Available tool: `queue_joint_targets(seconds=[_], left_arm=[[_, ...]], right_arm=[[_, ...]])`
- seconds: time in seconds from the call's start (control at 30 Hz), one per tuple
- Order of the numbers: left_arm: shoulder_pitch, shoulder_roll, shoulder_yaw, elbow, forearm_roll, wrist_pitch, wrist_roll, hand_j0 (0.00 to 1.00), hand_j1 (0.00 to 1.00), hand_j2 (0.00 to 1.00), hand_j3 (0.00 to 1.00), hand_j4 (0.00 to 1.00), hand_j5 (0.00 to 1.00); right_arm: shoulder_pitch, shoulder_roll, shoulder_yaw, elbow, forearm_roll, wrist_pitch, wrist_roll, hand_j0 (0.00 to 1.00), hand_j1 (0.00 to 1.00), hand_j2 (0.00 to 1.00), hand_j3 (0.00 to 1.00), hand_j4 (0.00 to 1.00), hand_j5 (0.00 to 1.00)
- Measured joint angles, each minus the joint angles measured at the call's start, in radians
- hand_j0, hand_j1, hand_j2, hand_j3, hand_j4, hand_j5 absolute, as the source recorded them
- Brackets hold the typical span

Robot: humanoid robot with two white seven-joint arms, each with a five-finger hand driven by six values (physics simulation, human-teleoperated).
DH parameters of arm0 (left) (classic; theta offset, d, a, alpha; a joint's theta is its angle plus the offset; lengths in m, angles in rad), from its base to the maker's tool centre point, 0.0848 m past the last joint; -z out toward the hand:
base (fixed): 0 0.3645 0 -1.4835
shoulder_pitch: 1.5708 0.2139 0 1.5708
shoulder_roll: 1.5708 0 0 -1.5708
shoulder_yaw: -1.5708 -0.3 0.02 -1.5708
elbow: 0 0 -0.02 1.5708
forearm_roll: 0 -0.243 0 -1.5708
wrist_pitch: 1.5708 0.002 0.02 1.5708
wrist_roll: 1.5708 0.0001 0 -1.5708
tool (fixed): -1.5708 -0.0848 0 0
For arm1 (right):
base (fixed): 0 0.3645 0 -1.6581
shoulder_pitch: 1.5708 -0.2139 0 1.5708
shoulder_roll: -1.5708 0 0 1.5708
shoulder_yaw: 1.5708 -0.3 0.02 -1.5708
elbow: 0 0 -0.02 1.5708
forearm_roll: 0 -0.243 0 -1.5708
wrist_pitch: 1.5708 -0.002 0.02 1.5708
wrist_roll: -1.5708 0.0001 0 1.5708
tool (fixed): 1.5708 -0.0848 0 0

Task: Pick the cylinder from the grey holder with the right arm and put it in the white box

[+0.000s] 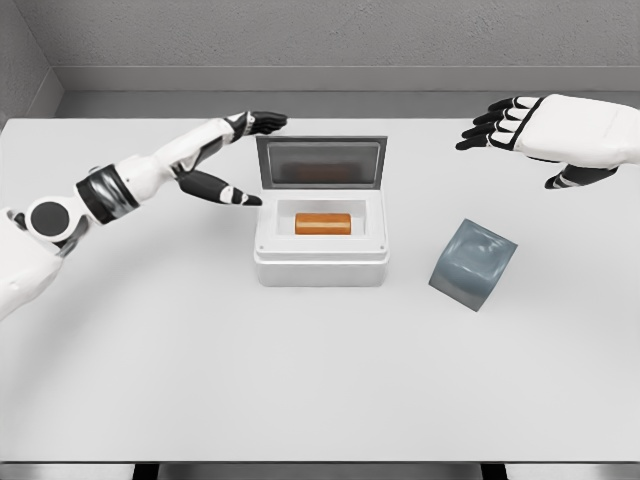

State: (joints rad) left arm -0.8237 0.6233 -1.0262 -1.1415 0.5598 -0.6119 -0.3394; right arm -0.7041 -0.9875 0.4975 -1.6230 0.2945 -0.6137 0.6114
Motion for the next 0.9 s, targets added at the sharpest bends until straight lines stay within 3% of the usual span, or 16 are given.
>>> queue_joint_targets(seconds=[0.13,0.37,0.63,0.77,0.9], left_arm=[[-0.002,0.038,-0.029,-0.065,0.029,0.000,0.000,0.94,0.94,0.94,0.94,0.94,0.94],[-0.002,0.062,-0.064,-0.096,0.050,0.000,0.003,0.94,0.94,0.94,0.94,0.94,0.94],[-0.003,0.146,-0.101,-0.217,0.072,0.000,0.007,0.94,0.94,0.94,0.94,0.94,0.94],[-0.002,0.166,-0.107,-0.224,0.083,0.000,0.008,0.94,0.94,0.94,0.94,0.94,0.94],[0.012,0.203,-0.108,-0.137,0.099,0.000,0.008,0.96,0.96,0.96,0.96,0.96,0.96]], right_arm=[[0.002,0.000,0.000,0.001,0.000,0.000,0.000,1.00,1.00,1.00,1.00,1.00,1.00],[0.003,0.001,0.001,0.005,0.000,0.000,0.000,1.00,1.00,1.00,1.00,1.00,1.00],[0.002,0.001,0.002,0.008,0.000,0.000,0.000,1.00,1.00,1.00,1.00,1.00,1.00],[0.003,0.001,0.003,0.009,0.001,0.000,0.000,1.00,1.00,1.00,1.00,1.00,1.00],[0.003,0.001,0.003,0.009,0.001,0.000,0.000,1.00,1.00,1.00,1.00,1.00,1.00]])
